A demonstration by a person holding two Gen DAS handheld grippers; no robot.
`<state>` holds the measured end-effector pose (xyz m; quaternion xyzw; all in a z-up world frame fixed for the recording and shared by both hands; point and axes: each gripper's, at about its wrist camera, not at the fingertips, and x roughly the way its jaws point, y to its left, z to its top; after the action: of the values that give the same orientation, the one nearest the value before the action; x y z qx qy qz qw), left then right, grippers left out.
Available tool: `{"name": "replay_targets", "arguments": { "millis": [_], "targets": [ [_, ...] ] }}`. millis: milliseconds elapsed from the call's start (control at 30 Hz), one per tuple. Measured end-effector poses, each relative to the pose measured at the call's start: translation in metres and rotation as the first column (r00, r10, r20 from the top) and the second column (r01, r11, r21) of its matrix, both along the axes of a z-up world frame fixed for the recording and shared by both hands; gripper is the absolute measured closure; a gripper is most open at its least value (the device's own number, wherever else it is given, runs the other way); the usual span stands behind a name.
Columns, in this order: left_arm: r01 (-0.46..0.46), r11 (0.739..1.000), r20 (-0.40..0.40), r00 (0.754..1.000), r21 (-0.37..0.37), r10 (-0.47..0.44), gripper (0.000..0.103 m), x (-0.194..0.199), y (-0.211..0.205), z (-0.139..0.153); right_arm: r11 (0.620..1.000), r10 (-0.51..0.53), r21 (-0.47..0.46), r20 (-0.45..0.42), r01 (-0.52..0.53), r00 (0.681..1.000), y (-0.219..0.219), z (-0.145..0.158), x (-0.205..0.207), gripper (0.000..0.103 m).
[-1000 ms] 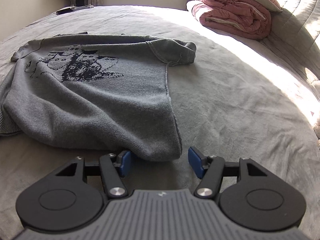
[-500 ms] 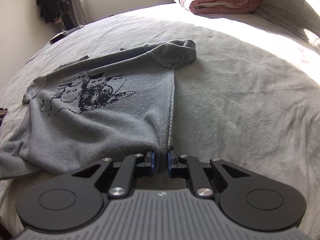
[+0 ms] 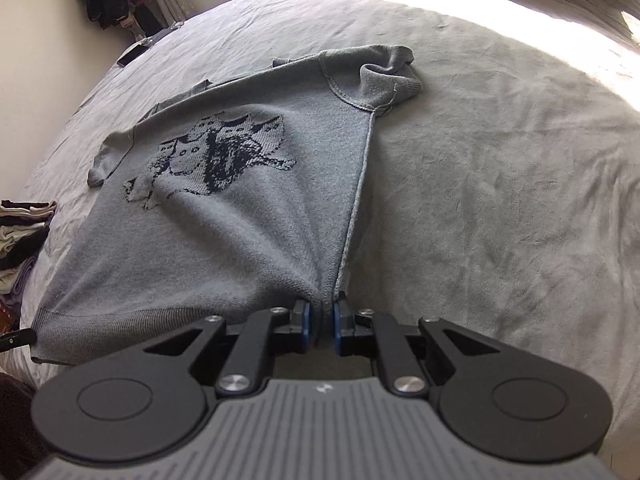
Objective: Fold clothes
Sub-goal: 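Pull the hem taut with both tools, straightening the sweater body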
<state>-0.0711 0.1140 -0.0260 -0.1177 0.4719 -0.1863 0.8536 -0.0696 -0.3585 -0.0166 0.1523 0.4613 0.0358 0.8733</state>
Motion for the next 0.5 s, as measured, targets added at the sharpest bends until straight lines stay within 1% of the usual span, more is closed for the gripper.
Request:
{"name": "replay_targets", "arguments": {
  "millis": [100, 167, 200, 233, 267, 300, 333, 367, 400, 500],
  "targets": [
    [-0.001, 1.0, -0.023, 1.0, -0.001, 0.001, 0.1, 0.003, 0.001, -0.011, 1.0, -0.016, 0.006, 0.0, 0.016, 1.0, -0.005, -0.003, 0.005, 0.09],
    [-0.021, 1.0, -0.038, 0.999, -0.015, 0.021, 0.099, 0.006, 0.005, -0.018, 1.0, -0.027, 0.01, 0.0, 0.027, 1.0, -0.008, -0.005, 0.008, 0.081],
    [-0.039, 0.999, -0.045, 0.998, -0.021, 0.038, 0.099, 0.008, 0.006, -0.021, 0.999, -0.037, 0.015, 0.001, 0.037, 0.999, -0.011, -0.006, 0.009, 0.08],
    [-0.058, 0.998, -0.051, 0.997, -0.026, 0.057, 0.094, 0.01, 0.009, -0.024, 0.998, -0.056, 0.028, 0.004, 0.055, 0.998, -0.016, -0.009, 0.012, 0.079],
    [-0.066, 0.997, -0.059, 0.996, -0.036, 0.064, 0.091, 0.012, 0.01, -0.027, 0.996, -0.074, 0.041, 0.004, 0.074, 0.997, -0.021, -0.012, 0.014, 0.074],
    [-0.073, 0.996, -0.067, 0.995, -0.047, 0.069, 0.084, 0.013, 0.012, -0.029, 0.995, -0.09, 0.048, 0.002, 0.089, 0.996, -0.025, -0.015, 0.016, 0.071],
    [-0.076, 0.996, -0.079, 0.994, -0.055, 0.072, 0.076, 0.014, 0.012, -0.031, 0.993, -0.105, 0.045, 0.0, 0.105, 0.994, -0.029, -0.017, 0.017, 0.063],
    [-0.075, 0.995, -0.093, 0.993, -0.062, 0.069, 0.073, 0.014, 0.012, -0.033, 0.992, -0.116, 0.04, 0.0, 0.116, 0.993, -0.032, -0.018, 0.017, 0.059],
    [-0.066, 0.996, -0.097, 0.993, -0.064, 0.06, 0.071, 0.014, 0.012, -0.035, 0.992, -0.121, 0.033, 0.003, 0.121, 0.993, -0.035, -0.019, 0.016, 0.058],
    [-0.038, 0.997, -0.107, 0.994, -0.07, 0.03, 0.07, 0.012, 0.008, -0.038, 0.993, -0.112, 0.038, 0.021, 0.111, 0.993, -0.041, -0.022, 0.009, 0.054]
  ]
}}
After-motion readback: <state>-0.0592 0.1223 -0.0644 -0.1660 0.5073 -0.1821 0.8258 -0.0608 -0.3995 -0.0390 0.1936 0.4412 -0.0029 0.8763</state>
